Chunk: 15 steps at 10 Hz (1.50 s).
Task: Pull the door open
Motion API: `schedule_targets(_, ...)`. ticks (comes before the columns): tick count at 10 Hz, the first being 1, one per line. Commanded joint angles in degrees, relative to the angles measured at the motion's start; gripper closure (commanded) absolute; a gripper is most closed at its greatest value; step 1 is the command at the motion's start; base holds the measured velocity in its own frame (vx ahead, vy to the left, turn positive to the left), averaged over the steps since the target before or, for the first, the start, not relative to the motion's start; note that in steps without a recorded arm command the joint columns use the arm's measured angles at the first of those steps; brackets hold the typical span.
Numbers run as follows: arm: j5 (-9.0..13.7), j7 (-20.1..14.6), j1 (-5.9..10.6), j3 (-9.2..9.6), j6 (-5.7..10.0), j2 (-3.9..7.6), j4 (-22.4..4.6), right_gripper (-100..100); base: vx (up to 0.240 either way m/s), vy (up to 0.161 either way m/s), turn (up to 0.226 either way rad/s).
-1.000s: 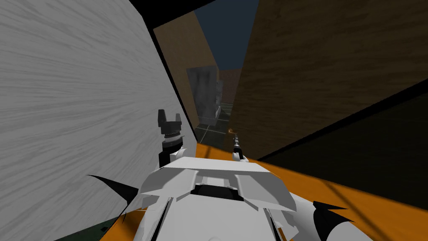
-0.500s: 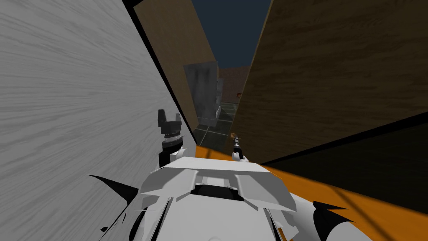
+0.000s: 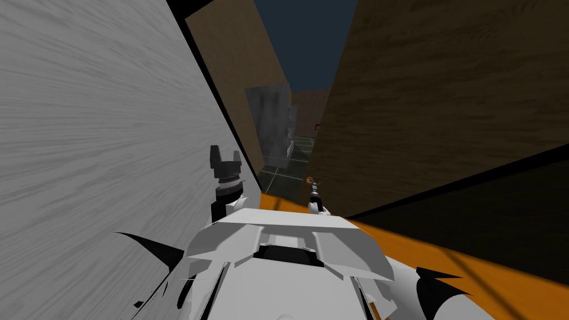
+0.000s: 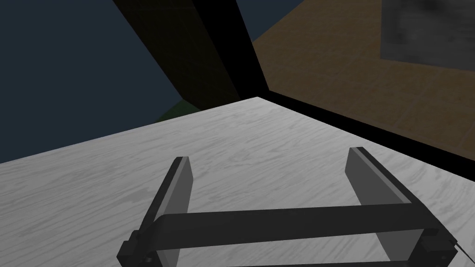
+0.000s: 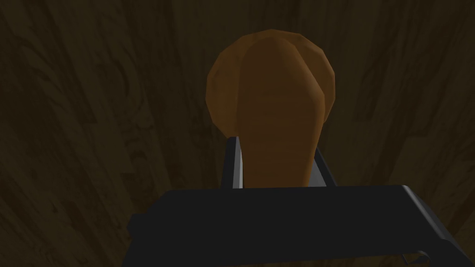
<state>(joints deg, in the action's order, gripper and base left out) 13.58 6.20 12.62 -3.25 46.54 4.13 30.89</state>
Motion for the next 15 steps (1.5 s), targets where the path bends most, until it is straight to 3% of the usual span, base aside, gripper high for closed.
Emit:
schedule_targets(1,0.06,-0.03,0.04,-0.11,0.14,0.14,0.09,100,0.0,0.0,0.0)
schedule_targets(10,-0.29,-1.68,-0.74,0.84,-1.75,1.15,-1.19,100,-0.173,-0.018,0.033)
schedule_targets(11,-0.5,-2.74,-1.18,1.34,-2.53,1.94,-1.77,100,-0.151,-0.064,0.069)
schedule_targets(12,-0.5,-2.74,-1.18,1.34,-2.53,1.94,-0.06,100,-0.146,-0.033,0.029)
schedule_targets(13,-0.5,-2.74,-1.18,1.34,-2.53,1.94,-0.92,100,-0.066,0.002,-0.003)
schedule_targets(15,-0.89,-4.92,-1.91,2.33,-3.0,3.9,-2.34,100,-0.054,-0.015,0.049)
